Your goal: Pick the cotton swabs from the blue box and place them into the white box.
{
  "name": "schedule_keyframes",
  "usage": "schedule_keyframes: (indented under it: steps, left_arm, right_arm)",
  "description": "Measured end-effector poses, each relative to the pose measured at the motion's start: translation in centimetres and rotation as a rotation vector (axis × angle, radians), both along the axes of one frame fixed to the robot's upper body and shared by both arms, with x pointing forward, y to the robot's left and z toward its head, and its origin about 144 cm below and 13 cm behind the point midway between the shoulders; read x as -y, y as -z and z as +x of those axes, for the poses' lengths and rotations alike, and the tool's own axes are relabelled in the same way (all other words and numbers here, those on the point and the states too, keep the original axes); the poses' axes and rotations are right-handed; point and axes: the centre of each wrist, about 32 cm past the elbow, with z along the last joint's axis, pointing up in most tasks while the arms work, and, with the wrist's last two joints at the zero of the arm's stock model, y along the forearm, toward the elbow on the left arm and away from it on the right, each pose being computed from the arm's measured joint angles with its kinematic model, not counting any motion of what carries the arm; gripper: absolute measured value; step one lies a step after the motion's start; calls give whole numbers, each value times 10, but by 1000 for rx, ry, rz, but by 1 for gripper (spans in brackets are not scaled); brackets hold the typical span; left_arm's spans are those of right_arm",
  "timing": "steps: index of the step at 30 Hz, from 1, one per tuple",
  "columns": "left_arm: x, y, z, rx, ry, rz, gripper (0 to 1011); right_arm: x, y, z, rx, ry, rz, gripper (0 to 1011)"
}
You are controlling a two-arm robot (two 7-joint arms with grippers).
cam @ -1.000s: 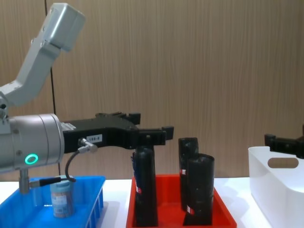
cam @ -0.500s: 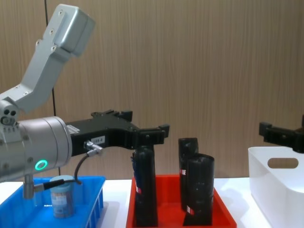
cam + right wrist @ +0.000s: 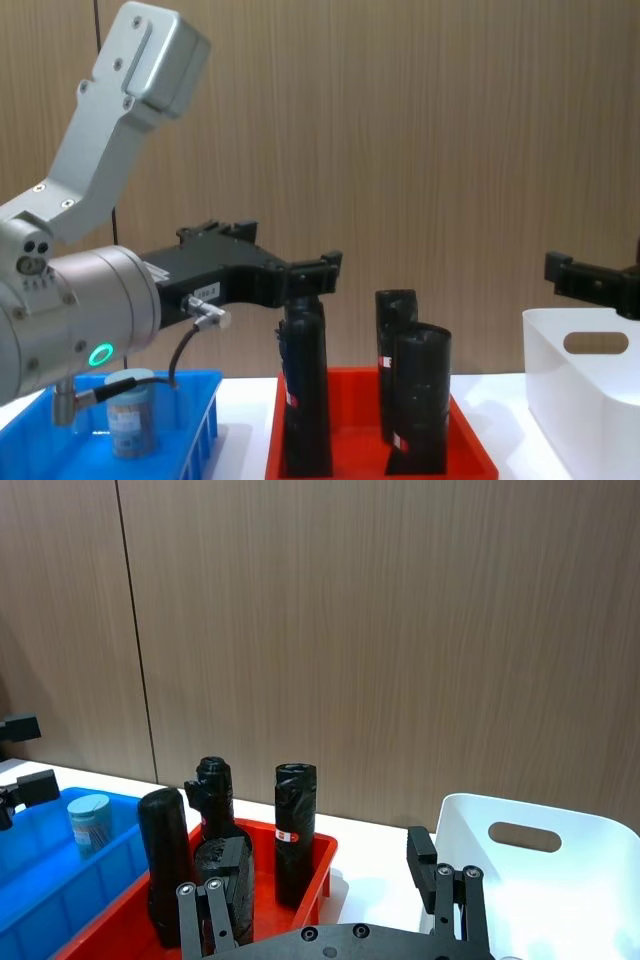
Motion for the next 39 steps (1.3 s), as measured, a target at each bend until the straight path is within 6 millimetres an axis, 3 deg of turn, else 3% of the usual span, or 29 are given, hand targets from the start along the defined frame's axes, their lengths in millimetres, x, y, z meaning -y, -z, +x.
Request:
schedule_keyframes:
  steps: [14,39]
  left_arm:
    - [13,2,-14,52,-107,-5,1004]
    - [13,2,-15,57,-117,-5,1004]
  right_arm:
    - [0,0,0,0,0,0,1002]
    - [1,-1,4,-31,-32,-5,1002]
